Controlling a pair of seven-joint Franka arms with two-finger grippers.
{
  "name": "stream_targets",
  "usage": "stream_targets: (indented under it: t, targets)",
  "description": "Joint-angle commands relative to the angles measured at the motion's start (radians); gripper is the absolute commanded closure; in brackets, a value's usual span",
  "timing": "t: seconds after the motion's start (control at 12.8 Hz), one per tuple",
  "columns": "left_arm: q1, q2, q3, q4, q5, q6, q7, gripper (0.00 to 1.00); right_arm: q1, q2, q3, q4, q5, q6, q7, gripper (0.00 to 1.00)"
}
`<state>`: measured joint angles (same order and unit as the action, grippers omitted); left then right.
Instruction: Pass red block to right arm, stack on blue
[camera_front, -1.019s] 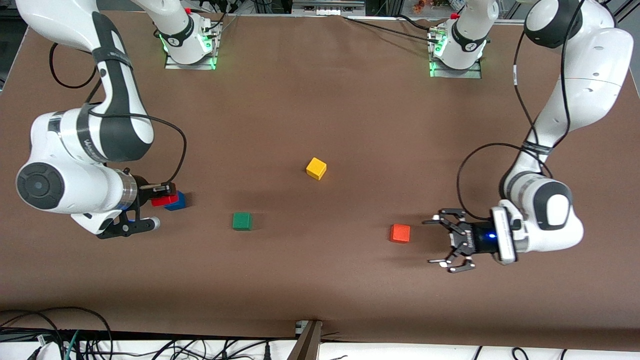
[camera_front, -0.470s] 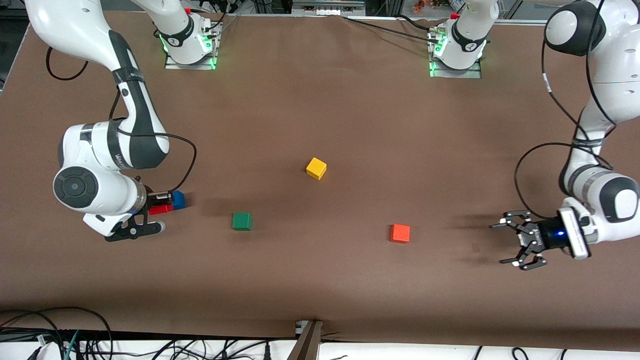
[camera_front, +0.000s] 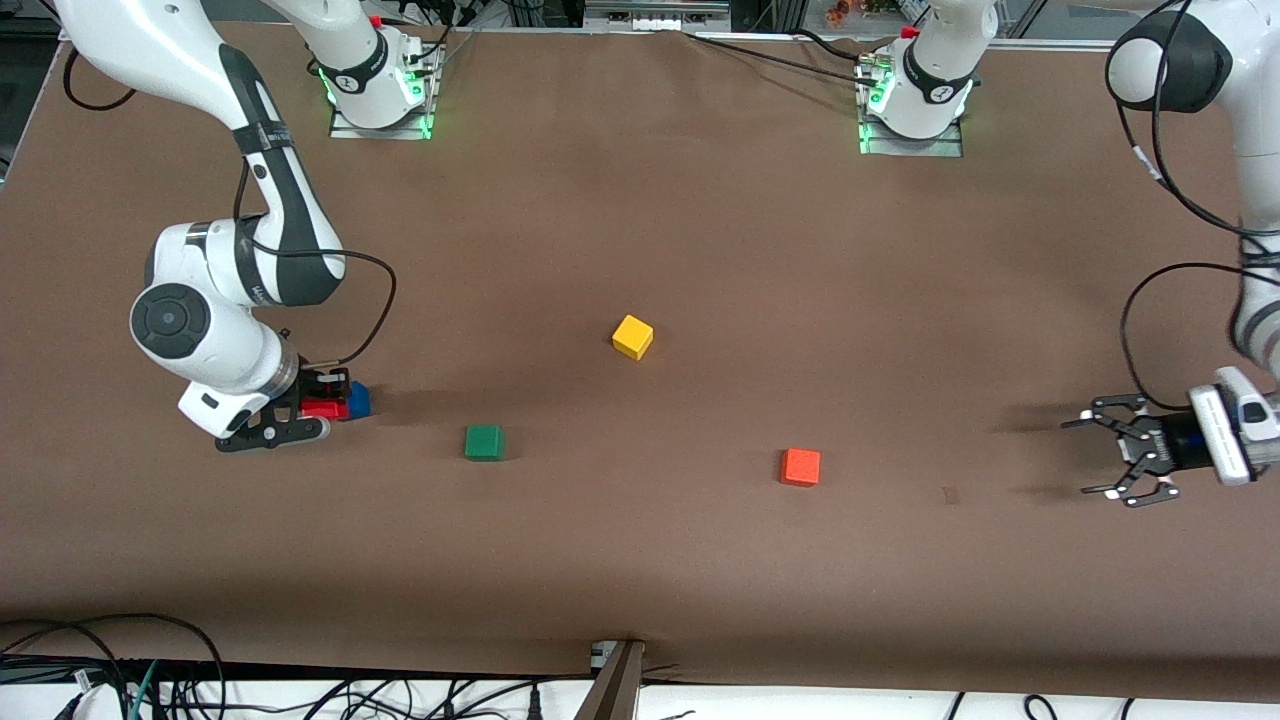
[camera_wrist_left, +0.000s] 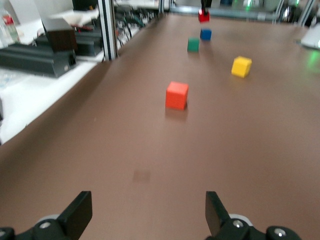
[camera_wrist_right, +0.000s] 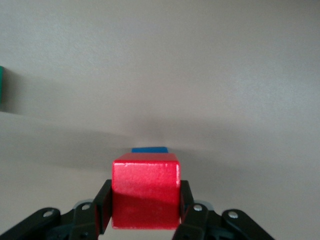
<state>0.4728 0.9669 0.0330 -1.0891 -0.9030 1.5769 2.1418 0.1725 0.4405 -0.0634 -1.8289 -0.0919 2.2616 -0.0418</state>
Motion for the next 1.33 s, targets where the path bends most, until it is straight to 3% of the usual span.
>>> stream_targets:
  t: [0.0, 0.24, 0.78, 1.02, 1.25]
  targets:
    - [-0.011, -0.023, 0.138, 0.115, 0.097, -0.061, 0.013, 0.00, -0.014, -0.065, -0.010, -0.124, 0.000, 0.104, -0.038, 1.00]
    - [-0.022, -0.132, 0.225, 0.130, 0.214, -0.061, 0.009, 0.00, -0.016, -0.074, -0.010, -0.162, 0.003, 0.163, -0.067, 1.00]
    - [-0.040, -0.445, 0.225, 0.127, 0.559, -0.072, -0.086, 0.00, -0.019, -0.094, -0.010, -0.230, 0.066, 0.226, -0.136, 1.00]
    - [-0.103, -0.598, 0.223, 0.129, 0.689, -0.150, -0.189, 0.00, -0.019, -0.103, -0.010, -0.243, 0.066, 0.225, -0.136, 1.00]
    - [-0.186, -0.701, 0.222, 0.129, 0.748, -0.208, -0.287, 0.00, -0.019, -0.109, -0.010, -0.253, 0.092, 0.225, -0.136, 1.00]
